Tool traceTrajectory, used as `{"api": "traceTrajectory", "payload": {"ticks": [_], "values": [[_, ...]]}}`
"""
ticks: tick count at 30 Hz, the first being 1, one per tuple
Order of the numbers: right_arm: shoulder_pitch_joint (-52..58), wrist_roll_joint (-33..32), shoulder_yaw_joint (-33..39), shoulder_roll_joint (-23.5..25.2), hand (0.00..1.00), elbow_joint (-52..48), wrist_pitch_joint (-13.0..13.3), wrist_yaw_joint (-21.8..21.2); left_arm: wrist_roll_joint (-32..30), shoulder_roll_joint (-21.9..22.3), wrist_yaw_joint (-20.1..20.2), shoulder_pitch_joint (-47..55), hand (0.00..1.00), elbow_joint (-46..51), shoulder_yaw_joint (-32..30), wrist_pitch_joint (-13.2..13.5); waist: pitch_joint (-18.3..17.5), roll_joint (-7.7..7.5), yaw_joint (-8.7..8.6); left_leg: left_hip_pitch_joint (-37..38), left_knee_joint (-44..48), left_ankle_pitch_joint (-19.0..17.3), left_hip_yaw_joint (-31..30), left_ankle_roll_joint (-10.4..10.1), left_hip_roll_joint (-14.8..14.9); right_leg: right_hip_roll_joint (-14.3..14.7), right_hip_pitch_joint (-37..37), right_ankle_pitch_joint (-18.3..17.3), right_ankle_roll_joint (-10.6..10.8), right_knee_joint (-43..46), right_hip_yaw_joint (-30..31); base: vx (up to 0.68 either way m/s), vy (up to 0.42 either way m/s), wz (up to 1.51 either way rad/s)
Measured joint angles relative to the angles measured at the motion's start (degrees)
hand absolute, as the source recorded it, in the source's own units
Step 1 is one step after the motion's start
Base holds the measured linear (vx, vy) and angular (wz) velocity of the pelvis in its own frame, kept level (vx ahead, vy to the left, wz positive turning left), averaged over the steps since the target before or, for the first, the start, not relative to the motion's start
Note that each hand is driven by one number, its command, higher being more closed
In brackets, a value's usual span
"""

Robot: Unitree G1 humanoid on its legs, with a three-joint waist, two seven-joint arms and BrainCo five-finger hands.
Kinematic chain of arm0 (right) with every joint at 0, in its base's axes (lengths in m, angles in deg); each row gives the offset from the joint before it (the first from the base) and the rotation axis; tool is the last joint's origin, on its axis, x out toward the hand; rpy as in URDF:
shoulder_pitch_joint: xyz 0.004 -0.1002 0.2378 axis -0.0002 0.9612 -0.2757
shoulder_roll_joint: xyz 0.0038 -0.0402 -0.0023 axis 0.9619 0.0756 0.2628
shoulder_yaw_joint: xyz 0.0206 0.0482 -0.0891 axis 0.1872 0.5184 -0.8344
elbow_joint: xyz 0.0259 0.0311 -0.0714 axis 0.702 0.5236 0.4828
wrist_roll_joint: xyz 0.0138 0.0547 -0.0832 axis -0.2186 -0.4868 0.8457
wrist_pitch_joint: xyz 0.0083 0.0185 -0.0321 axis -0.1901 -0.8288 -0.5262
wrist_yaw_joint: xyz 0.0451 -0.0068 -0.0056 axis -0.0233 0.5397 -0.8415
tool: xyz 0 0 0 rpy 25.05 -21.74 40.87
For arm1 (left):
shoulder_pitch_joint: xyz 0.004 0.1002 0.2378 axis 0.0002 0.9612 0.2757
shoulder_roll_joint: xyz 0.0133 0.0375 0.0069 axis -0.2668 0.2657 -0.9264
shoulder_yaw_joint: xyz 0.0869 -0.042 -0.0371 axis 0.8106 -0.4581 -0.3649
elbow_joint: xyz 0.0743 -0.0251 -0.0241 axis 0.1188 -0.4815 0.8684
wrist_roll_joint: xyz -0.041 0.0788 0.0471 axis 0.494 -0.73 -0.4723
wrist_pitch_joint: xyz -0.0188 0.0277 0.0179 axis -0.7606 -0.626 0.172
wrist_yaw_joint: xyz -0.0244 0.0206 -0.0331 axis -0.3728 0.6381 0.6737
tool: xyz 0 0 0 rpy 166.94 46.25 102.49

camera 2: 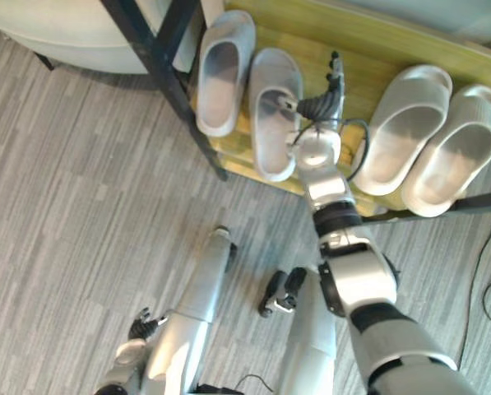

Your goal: Organize the slippers on the shoe rack

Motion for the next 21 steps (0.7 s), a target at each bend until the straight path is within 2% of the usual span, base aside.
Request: {"api": "traceTrajectory", "payload": {"ticks": [11,17,21], "values": [[11.6,4.3,0.3,4.2,0.00,-15.5,0.4,0.0,0.0,-0.7,0.2,0.0,0.00,1.7,-0.5,-0.2,1.6,-1.17,-1.86,2.5,-1.2,-0.2,0.9,0.2,0.9,0.9,2.5,0.4,0.7,-2.4,0.8,0.01,0.039,-0.04],[18.9,3.8,1.9,9.8,0.00,-18.5,1.8,-0.7,0.0,-0.7,0.3,-0.1,0.00,3.4,-2.5,-0.3,2.6,-2.16,-2.25,3.7,-1.6,-0.9,1.4,0.5,1.0,0.9,3.3,0.4,0.9,-2.6,1.4,-0.02,0.045,-0.03],[21.2,1.5,2.2,11.3,0.00,-18.5,2.6,-1.5,-0.1,-0.6,0.3,-0.1,0.00,3.4,-2.9,-0.4,2.6,-2.22,-2.34,3.6,-1.8,-0.9,1.4,0.5,0.9,0.9,3.3,0.5,1.0,-2.9,1.4,-0.02,0.053,0.00]]}}
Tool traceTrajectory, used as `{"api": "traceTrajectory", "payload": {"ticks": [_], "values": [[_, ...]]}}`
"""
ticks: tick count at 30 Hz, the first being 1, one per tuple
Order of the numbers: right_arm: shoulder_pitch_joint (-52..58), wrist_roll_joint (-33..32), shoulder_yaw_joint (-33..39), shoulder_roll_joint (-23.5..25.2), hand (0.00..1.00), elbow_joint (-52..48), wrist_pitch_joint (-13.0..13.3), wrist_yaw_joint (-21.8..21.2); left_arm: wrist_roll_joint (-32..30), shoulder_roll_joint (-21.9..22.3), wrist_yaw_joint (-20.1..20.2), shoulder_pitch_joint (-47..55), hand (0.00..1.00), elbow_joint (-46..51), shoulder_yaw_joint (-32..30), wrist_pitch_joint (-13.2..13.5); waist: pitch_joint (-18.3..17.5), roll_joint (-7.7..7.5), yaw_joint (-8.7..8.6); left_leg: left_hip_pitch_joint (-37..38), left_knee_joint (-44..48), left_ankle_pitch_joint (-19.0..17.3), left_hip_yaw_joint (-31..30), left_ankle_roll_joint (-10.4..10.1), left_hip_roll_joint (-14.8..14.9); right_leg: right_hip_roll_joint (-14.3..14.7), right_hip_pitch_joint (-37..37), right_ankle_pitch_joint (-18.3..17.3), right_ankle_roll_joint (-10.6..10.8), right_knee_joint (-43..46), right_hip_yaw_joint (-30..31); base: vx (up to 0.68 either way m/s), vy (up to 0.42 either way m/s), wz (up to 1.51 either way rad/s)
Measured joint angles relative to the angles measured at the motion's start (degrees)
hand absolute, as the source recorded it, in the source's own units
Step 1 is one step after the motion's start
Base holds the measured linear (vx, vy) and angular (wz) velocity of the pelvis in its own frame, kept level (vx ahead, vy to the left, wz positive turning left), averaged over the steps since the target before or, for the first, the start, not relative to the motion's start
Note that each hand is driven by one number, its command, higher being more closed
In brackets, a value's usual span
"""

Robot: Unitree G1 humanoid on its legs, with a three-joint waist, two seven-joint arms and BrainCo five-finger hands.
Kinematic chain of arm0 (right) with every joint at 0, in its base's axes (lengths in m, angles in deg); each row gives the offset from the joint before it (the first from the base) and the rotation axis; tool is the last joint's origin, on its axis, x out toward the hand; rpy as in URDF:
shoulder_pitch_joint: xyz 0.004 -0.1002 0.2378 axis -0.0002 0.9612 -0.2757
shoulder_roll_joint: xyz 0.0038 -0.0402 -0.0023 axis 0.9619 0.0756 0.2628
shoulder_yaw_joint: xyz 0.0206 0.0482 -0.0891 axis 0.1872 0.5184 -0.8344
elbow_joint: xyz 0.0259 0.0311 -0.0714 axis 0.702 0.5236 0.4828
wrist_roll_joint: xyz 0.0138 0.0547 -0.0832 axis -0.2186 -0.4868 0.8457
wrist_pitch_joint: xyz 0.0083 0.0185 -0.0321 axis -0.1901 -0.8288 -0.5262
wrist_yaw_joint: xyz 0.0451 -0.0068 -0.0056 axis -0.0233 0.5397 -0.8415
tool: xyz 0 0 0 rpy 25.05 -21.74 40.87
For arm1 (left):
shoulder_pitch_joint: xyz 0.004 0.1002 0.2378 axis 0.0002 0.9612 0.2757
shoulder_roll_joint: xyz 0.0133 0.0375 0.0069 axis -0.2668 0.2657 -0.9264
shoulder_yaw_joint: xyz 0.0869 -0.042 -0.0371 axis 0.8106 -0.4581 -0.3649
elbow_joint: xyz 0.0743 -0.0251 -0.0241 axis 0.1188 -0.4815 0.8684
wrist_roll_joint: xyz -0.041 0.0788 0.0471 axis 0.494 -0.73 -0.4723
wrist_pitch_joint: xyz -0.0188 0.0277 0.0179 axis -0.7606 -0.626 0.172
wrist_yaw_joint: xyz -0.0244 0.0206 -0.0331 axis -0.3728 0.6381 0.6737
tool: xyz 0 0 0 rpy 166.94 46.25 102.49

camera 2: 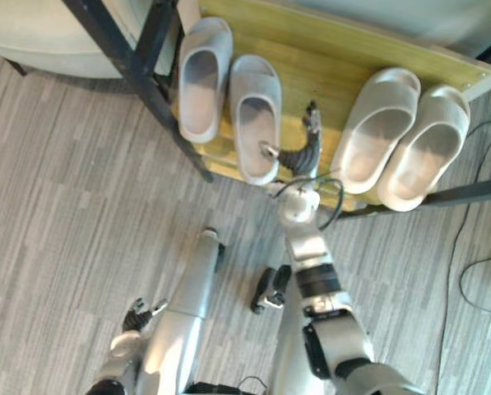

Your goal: Organize the slippers on the shoe rack

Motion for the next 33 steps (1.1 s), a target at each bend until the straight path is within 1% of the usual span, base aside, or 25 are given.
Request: {"api": "traceTrajectory", "payload": {"ticks": [1,6,8,11,12,15,17,22,26,33], "values": [[0.6,-1.6,0.1,1.2,0.00,0.0,0.5,-0.9,0.0,0.0,0.0,0.0,0.00,0.0,-0.1,-0.1,0.0,-0.07,-0.05,0.0,-0.1,0.0,0.0,0.0,0.0,0.0,0.0,0.0,0.0,-0.2,0.0,0.00,0.049,-0.01],[1.0,-4.7,0.0,2.6,0.00,0.0,2.6,-1.9,0.0,0.2,0.1,-0.4,0.00,0.0,-2.3,-0.2,0.7,-0.62,-0.11,0.1,-0.1,0.0,0.0,0.0,0.1,0.1,0.2,0.0,0.0,-0.4,0.0,0.01,0.043,-0.01],[1.0,-6.6,0.0,2.6,0.00,0.0,3.5,-2.0,0.0,0.1,0.1,-0.5,0.00,0.0,-2.3,-0.3,1.0,-0.64,-0.13,0.1,0.0,0.0,0.0,0.0,0.0,0.1,0.2,0.0,0.0,-0.4,0.0,0.00,0.042,0.00],[0.9,-7.1,0.0,2.7,0.00,0.0,4.3,-2.1,-0.1,0.3,0.1,-1.0,0.00,-0.1,-3.5,-0.5,1.5,-0.67,-0.11,0.0,0.0,-0.1,0.0,0.2,0.0,0.1,0.3,0.0,0.0,-0.4,-0.1,-0.02,0.048,0.02],[0.8,-8.2,0.0,2.7,0.00,0.0,4.5,-2.2,-0.1,0.4,0.1,-1.1,0.00,-0.1,-3.8,-0.8,1.5,-0.67,-0.08,0.0,0.0,-0.2,-0.1,0.3,-0.1,0.0,0.3,0.0,0.0,-0.4,-0.2,-0.02,0.044,0.02],[0.0,-10.7,0.0,2.9,0.00,0.1,4.6,-3.2,-0.1,0.4,0.1,-1.1,0.00,-0.1,-3.9,-0.8,1.5,-0.67,0.00,-0.2,0.0,-0.2,-0.1,0.3,-0.2,0.0,0.2,0.0,0.0,-0.4,-0.3,-0.02,0.045,0.01],[-1.0,-11.4,0.0,3.3,0.00,0.5,4.5,-3.2,-0.1,0.4,0.1,-1.1,0.00,-0.1,-3.9,-0.8,1.5,-0.64,0.11,-0.4,0.1,-0.2,-0.2,0.2,-0.2,0.0,0.1,0.0,0.0,-0.4,-0.5,-0.01,0.018,0.01],[-4.2,-16.4,0.0,3.7,0.00,2.1,4.5,-3.3,-0.1,0.6,0.0,-1.5,0.00,-0.2,-3.9,-0.8,1.6,-0.50,0.71,-0.5,0.1,-0.2,-0.5,0.2,-0.4,-0.1,0.1,0.0,0.0,-0.4,-0.6,0.00,0.000,0.00],[-7.3,-19.9,0.0,3.8,0.00,3.9,4.6,-3.1,0.0,0.7,0.0,-1.8,0.00,-0.4,-3.8,-0.8,1.8,-0.11,1.16,-0.8,0.1,-0.1,-1.0,0.1,-0.8,-0.2,0.0,0.0,-0.1,-0.3,-1.1,0.00,0.001,0.05],[-11.4,-22.9,1.2,3.6,0.00,7.5,4.9,-1.5,0.1,1.0,-0.1,-2.5,0.00,-0.6,-3.8,-0.8,1.8,0.15,2.22,-0.9,0.1,-0.1,-1.3,0.0,-1.2,-0.7,0.0,-0.3,-0.5,0.1,-1.5,0.00,0.012,0.04]]}}
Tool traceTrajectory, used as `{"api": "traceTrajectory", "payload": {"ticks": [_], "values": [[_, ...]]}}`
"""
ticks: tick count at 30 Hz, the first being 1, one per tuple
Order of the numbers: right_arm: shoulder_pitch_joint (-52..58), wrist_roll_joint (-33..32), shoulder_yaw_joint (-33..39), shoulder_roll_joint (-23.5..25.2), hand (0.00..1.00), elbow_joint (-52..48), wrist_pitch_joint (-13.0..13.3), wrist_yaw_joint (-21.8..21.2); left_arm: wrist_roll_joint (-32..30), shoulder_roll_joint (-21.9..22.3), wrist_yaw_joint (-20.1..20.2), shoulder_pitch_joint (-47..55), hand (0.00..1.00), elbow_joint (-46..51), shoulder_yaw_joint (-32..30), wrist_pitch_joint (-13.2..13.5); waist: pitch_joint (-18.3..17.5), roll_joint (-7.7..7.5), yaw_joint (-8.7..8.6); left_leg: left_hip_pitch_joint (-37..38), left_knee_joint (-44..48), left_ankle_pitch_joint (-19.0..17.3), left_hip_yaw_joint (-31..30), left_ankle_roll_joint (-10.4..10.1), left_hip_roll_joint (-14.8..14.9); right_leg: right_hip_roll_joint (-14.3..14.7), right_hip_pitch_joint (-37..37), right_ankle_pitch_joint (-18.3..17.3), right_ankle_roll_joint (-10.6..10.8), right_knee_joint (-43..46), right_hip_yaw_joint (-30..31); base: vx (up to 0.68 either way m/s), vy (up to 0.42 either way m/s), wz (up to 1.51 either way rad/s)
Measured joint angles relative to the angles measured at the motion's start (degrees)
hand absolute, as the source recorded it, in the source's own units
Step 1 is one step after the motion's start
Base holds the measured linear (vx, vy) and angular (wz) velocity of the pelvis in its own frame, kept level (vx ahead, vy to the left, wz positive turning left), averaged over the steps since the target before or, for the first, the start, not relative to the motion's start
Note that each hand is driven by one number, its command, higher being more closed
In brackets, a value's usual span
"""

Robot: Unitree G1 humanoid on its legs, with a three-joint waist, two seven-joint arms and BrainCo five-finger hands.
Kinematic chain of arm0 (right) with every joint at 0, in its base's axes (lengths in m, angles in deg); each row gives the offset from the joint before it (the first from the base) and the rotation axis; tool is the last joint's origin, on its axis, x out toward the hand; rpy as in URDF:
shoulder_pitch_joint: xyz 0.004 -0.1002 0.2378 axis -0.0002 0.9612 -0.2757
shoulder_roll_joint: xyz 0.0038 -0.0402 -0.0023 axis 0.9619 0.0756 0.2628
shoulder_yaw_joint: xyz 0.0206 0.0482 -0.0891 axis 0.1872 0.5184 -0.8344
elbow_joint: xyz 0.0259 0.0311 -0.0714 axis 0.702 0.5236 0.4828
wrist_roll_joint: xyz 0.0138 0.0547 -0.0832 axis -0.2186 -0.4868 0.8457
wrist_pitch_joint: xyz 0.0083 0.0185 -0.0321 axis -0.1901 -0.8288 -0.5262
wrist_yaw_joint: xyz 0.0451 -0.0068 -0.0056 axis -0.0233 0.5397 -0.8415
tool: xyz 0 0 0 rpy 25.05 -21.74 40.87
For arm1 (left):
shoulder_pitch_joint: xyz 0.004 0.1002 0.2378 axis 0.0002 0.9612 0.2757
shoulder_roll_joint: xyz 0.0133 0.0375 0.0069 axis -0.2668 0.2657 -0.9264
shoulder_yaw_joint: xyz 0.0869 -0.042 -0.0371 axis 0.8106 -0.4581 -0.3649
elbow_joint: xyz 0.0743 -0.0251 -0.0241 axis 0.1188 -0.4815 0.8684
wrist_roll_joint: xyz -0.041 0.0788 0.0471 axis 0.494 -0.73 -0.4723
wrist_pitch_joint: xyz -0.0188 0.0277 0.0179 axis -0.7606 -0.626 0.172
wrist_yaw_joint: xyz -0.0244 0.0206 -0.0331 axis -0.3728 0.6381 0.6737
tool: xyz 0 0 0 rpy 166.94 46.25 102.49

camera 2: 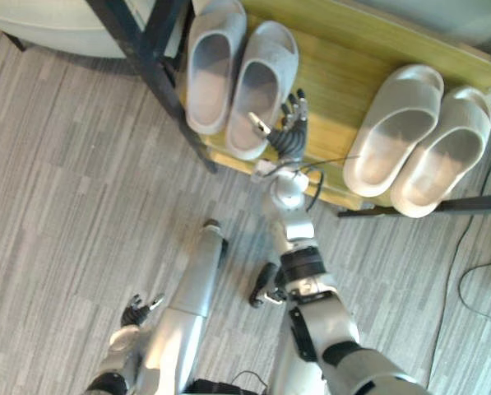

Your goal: Organize the slippers on the shoe rack

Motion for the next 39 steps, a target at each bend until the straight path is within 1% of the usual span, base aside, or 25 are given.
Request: {"api": "traceTrajectory", "payload": {"ticks": [5,8,12,15,19,22,24,26,27,29,31,33,34,35,37,39], "values": [[-3.7,-2.0,1.2,-0.7,0.00,3.8,0.1,0.6,0.5,0.2,0.0,-0.1,0.00,-0.1,0.1,0.1,-0.2,0.44,0.57,-0.1,0.2,0.0,-0.3,-0.1,0.1,0.0,0.0,-0.3,-0.5,0.4,-0.4,0.00,0.000,0.00],[-4.5,-2.5,1.2,-2.1,0.00,5.0,-0.2,0.6,0.6,0.6,0.0,-0.3,0.00,-0.9,0.5,0.1,-0.6,1.35,0.89,-0.3,0.3,0.1,-0.4,-0.1,0.0,0.0,-0.1,-0.3,-0.5,0.4,-0.6,0.00,0.011,0.00],[-4.6,-3.4,1.2,-2.6,0.00,5.4,-1.0,0.6,0.9,1.1,0.0,-0.3,0.00,-1.3,0.5,0.1,-1.2,2.35,0.93,-0.2,0.3,0.1,-0.4,-0.1,0.2,0.0,-0.1,-0.2,-0.6,0.4,-0.5,-0.01,0.033,-0.01],[-4.4,-2.9,1.0,-2.9,0.00,5.3,-1.9,0.1,1.0,1.2,0.0,-0.3,0.00,-1.4,0.4,0.0,-1.3,2.47,0.87,0.5,0.3,0.1,0.2,-0.1,1.0,0.5,0.4,0.0,-0.7,0.2,0.0,-0.01,0.025,-0.11],[-0.6,1.3,0.5,-2.9,0.00,3.2,-2.8,-0.6,1.0,1.4,0.1,-0.3,0.00,-1.3,-0.1,0.0,-1.3,2.43,0.52,3.4,-1.3,0.1,0.5,-0.1,2.2,1.5,3.1,0.9,-0.5,-2.2,0.2,0.00,0.031,-0.12],[7.6,3.6,0.1,-2.9,0.00,-1.9,-3.5,-1.8,1.0,1.7,0.3,0.2,0.00,-1.1,-0.2,-0.1,-1.3,2.30,-0.09,8.7,-4.9,0.4,1.6,0.4,3.0,2.0,8.0,1.9,0.0,-6.2,0.8,0.02,0.049,-0.10],[13.8,6.0,-1.0,-3.0,0.00,-5.6,-3.7,-2.7,1.0,1.5,1.2,1.0,0.00,-1.0,-0.5,0.0,-1.5,2.04,-1.16,13.2,-8.9,1.2,3.0,1.1,3.4,2.0,11.9,3.1,0.4,-9.9,1.5,0.04,0.055,-0.11],[20.4,9.5,-2.6,-3.2,0.00,-10.0,-3.7,-4.1,0.9,1.1,1.4,2.4,0.00,-0.6,0.1,0.0,-1.7,1.74,-1.94,18.2,-13.5,2.2,4.4,1.7,4.0,2.0,16.1,4.9,0.7,-14.6,2.0,0.06,0.063,-0.19],[25.5,11.5,-3.8,-3.0,0.00,-12.8,-3.7,-5.0,0.9,0.6,1.3,3.8,0.00,-0.6,0.1,0.0,-2.7,1.31,-2.75,21.2,-16.9,2.9,5.2,2.0,4.2,2.1,18.9,6.0,0.9,-17.9,2.3,0.10,0.073,-0.16],[31.5,13.1,-4.0,-2.7,0.00,-15.4,-3.7,-5.9,0.9,0.2,1.3,5.4,0.00,-0.6,0.2,0.0,-4.1,0.56,-3.30,24.2,-20.3,3.6,6.1,2.2,4.3,2.2,21.4,7.1,1.4,-21.3,2.7,0.13,0.055,-0.11],[39.5,16.2,-5.0,-2.2,0.00,-16.2,-3.7,-7.6,0.1,-0.5,1.4,8.1,0.00,-0.7,0.4,-0.1,-6.8,-0.42,-4.08,29.2,-25.6,4.5,7.0,2.8,5.0,2.9,26.4,9.2,1.9,-27.7,2.9,0.19,0.070,-0.17],[47.3,19.3,-6.1,-2.2,0.00,-16.4,-3.6,-9.6,-0.9,-1.7,1.6,10.4,0.00,-0.7,1.3,-0.2,-9.6,-1.58,-5.05,34.2,-31.6,6.0,8.2,3.0,5.1,3.1,31.2,11.2,2.3,-34.1,3.3,0.23,0.090,-0.12],[50.1,19.5,-6.2,-2.2,0.00,-16.4,-3.6,-10.2,-1.4,-2.3,1.9,11.2,0.00,-0.7,2.1,-0.2,-10.8,-1.90,-5.23,35.8,-33.6,6.4,8.6,3.1,5.1,3.2,32.7,12.0,2.5,-36.3,3.5,0.21,0.077,-0.10],[53.4,21.4,-6.1,-1.9,0.00,-16.4,-3.7,-11.3,-2.2,-3.0,2.4,11.8,0.00,-0.7,3.1,-0.2,-12.0,-2.32,-5.36,38.1,-36.3,7.2,9.3,3.3,5.1,3.2,34.7,12.9,2.6,-39.0,3.7,0.16,0.050,-0.13],[58.3,24.0,-6.1,-2.0,0.00,-16.2,-3.7,-13.0,-3.1,-3.7,2.6,12.9,0.00,-0.6,4.2,-0.3,-14.0,-2.28,-5.87,42.0,-40.7,8.3,10.1,3.6,5.0,3.2,38.6,14.5,3.2,-44.1,4.0,0.18,0.060,-0.13],[60.9,26.0,-5.7,-1.8,0.00,-14.0,-3.7,-14.0,-4.3,-4.0,3.0,13.7,0.00,-0.6,4.6,-0.3,-16.2,-2.16,-6.70,45.1,-44.3,9.2,10.8,3.8,4.8,3.2,41.3,15.9,3.7,-48.2,4.6,0.18,0.062,-0.13]]}}
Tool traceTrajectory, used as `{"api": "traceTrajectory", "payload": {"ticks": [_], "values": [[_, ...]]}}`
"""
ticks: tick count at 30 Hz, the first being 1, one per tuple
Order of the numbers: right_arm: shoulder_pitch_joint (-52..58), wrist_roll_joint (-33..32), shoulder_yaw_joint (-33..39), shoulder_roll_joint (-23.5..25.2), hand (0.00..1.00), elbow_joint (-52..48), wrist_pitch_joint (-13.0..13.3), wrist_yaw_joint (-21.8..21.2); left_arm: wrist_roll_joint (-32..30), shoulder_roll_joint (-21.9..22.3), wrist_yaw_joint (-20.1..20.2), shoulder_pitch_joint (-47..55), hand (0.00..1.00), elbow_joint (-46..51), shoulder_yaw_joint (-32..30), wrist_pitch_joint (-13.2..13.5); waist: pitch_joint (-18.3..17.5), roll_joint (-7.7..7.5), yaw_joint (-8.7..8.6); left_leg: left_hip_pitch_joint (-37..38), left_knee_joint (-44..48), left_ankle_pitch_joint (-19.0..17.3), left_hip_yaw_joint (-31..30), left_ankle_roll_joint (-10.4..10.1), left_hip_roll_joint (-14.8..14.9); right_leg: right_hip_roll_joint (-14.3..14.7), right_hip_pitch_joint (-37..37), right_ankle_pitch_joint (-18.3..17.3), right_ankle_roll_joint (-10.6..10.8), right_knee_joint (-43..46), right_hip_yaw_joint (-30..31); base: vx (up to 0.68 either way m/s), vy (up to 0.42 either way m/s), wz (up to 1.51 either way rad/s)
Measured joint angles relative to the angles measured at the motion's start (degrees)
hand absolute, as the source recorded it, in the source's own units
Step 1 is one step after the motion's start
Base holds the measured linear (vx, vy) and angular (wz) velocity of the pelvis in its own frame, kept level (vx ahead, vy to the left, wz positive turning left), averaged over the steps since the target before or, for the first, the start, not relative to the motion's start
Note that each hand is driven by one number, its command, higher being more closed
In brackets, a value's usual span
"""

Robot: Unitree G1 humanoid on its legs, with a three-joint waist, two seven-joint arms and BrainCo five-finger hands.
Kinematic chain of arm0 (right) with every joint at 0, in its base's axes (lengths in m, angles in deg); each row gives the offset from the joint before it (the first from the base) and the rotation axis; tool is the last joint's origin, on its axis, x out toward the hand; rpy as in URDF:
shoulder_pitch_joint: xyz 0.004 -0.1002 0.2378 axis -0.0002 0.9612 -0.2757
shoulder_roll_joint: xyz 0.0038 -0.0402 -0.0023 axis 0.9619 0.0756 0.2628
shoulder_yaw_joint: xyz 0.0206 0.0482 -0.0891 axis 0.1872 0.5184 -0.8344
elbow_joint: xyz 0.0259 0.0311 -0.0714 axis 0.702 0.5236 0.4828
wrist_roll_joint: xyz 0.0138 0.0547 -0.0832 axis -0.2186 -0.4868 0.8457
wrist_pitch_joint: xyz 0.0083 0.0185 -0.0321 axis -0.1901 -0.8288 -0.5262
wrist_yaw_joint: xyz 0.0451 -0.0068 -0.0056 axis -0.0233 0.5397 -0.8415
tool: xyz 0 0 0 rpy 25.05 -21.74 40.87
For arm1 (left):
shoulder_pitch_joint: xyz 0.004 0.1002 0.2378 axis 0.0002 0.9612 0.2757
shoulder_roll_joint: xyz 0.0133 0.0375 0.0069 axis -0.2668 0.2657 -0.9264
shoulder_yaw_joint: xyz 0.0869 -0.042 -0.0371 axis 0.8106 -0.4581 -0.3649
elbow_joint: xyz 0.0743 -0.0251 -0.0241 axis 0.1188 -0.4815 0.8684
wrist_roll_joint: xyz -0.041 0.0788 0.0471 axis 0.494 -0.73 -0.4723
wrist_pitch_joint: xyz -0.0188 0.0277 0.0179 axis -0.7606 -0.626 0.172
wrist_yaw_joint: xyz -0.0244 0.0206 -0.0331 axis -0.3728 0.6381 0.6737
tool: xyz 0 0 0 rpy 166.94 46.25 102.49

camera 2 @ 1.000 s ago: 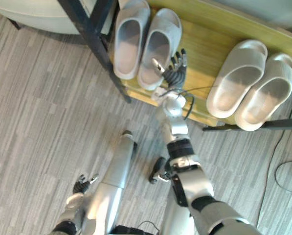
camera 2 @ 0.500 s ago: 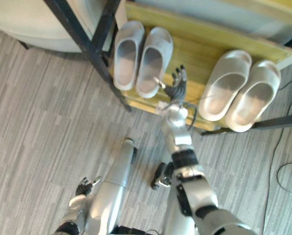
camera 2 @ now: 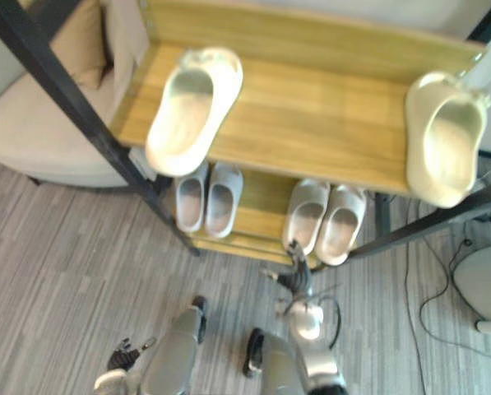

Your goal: Organize the slippers on the shoe rack

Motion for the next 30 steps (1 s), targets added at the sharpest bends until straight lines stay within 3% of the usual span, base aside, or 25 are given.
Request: {"api": "traceTrajectory", "payload": {"ticks": [3,6,9,13,15,20,24,27,30], "values": [[0.6,2.4,0.8,0.6,0.00,6.6,-0.1,-1.0,-1.1,-0.5,1.0,0.3,0.00,0.0,1.8,0.0,-2.6,0.83,-1.40,3.8,-5.2,1.6,0.7,0.2,-0.3,0.0,3.8,2.2,0.5,-5.8,0.2,0.17,0.052,-0.08],[0.2,4.6,3.1,1.4,0.00,16.6,-0.6,-1.6,-2.2,-0.5,1.7,-0.5,0.00,0.0,4.3,0.1,-4.7,1.99,-1.60,8.5,-11.5,3.8,1.6,0.7,-0.7,0.1,7.8,4.9,1.0,-12.0,0.9,0.11,0.043,-0.12],[-1.2,5.3,5.0,1.1,0.00,25.3,-1.3,-1.6,-2.8,-0.3,1.8,-2.2,0.00,0.0,7.8,0.3,-5.6,2.93,-2.03,11.1,-15.9,5.8,1.7,1.1,-1.2,0.1,10.2,7.1,1.4,-16.5,1.3,0.07,0.048,-0.04],[-3.6,6.6,7.0,0.3,0.00,33.6,-2.0,-1.5,-5.0,1.5,1.9,-5.2,0.00,0.3,15.7,0.3,-5.6,2.98,-3.58,13.8,-19.5,7.9,1.2,1.9,-2.1,-0.2,12.8,8.8,1.9,-19.7,1.2,-0.01,0.037,0.05],[-4.5,6.6,7.4,-0.4,0.00,35.6,-2.0,-1.3,-5.0,1.8,2.1,-6.1,0.00,3.0,20.4,0.3,-5.6,3.12,-4.77,14.9,-21.1,8.8,0.3,2.2,-2.7,-0.6,13.5,8.8,2.1,-20.0,0.7,-0.05,0.035,0.13],[-6.1,6.5,9.1,-0.9,0.00,39.0,-2.0,-1.2,-6.4,1.1,3.5,-7.8,0.00,15.0,33.1,0.9,-6.1,3.96,-5.08,17.1,-25.2,11.1,-0.1,2.7,-3.0,-0.7,13.9,9.4,2.7,-20.6,0.8,-0.06,0.029,0.02],[-5.9,6.5,9.1,-1.0,0.00,39.1,-1.8,-1.2,-5.8,0.2,5.9,-8.5,0.00,27.1,43.2,3.0,-6.8,5.07,-5.58,19.2,-26.6,11.4,-0.3,2.9,-3.5,-1.1,15.8,9.6,2.9,-21.4,0.8,0.00,0.000,0.00],[-5.8,6.5,9.1,-1.0,0.00,39.2,-1.7,-1.1,-3.9,0.5,7.2,-10.4,0.00,33.6,48.2,4.9,-7.7,5.60,-6.10,19.6,-27.1,11.7,-0.3,3.3,-3.8,-1.3,16.0,9.6,3.0,-21.5,0.9,0.00,0.000,0.00],[-5.9,6.5,8.9,-1.0,0.00,39.2,-1.7,-1.1,-1.7,0.9,7.1,-13.2,0.00,36.8,48.9,5.0,-7.9,5.65,-6.89,20.7,-27.1,11.7,-0.4,3.3,-4.1,-1.3,17.4,9.6,3.0,-22.2,0.7,0.03,-0.001,0.02]]}}
